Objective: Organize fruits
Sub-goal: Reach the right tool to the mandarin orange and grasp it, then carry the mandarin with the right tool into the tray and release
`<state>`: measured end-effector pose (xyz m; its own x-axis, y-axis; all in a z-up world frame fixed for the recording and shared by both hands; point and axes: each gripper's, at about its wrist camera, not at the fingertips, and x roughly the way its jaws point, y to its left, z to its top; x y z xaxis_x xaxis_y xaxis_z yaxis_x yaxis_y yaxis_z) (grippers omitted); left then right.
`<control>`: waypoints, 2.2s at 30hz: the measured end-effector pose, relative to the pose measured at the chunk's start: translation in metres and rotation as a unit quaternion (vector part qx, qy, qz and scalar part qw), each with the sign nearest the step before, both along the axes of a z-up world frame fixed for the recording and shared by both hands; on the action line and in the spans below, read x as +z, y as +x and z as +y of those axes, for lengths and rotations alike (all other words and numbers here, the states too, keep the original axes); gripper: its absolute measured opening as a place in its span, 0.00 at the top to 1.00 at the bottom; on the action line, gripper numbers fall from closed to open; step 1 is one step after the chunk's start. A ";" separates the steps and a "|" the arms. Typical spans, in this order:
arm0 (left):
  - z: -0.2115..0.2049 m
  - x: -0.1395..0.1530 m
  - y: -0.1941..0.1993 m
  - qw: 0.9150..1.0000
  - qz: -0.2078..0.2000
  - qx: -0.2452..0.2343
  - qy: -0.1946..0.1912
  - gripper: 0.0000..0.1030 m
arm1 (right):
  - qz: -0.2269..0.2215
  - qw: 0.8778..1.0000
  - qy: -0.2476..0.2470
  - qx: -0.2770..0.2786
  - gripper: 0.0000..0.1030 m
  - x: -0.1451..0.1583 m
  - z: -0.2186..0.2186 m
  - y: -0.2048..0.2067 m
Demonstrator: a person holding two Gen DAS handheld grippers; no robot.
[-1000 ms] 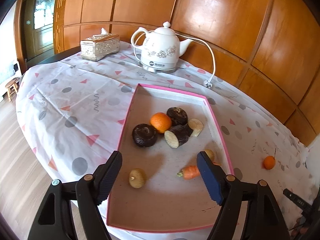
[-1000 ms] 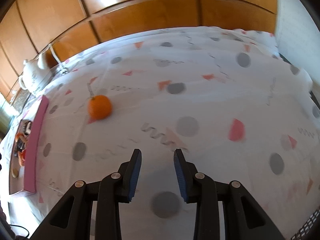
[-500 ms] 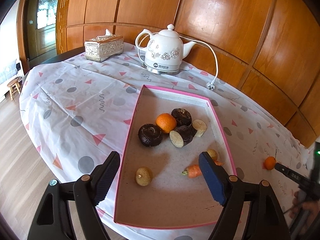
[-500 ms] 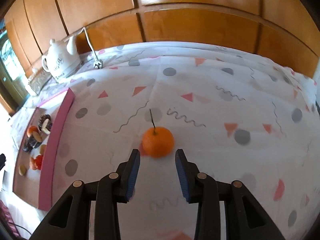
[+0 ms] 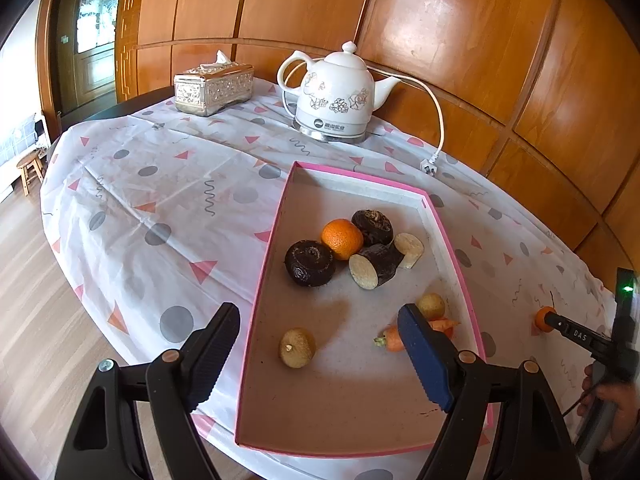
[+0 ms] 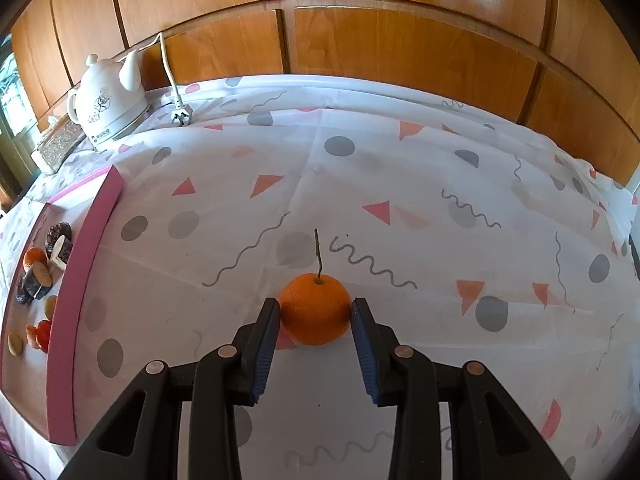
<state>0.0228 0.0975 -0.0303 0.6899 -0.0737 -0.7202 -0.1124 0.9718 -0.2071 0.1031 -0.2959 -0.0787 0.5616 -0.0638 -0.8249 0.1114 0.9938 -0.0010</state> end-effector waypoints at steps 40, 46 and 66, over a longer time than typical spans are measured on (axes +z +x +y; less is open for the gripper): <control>0.000 0.003 -0.011 1.000 0.000 -0.001 -0.009 0.19 | -0.021 0.997 0.052 0.053 0.67 0.019 0.030 -0.034; 0.000 0.000 -0.010 1.000 0.005 -0.002 -0.011 0.19 | -0.013 0.998 0.030 0.059 0.57 0.014 0.025 -0.032; -0.001 0.002 -0.010 1.000 0.001 -0.002 -0.010 0.19 | -0.001 0.996 0.032 0.084 0.65 0.009 0.042 -0.030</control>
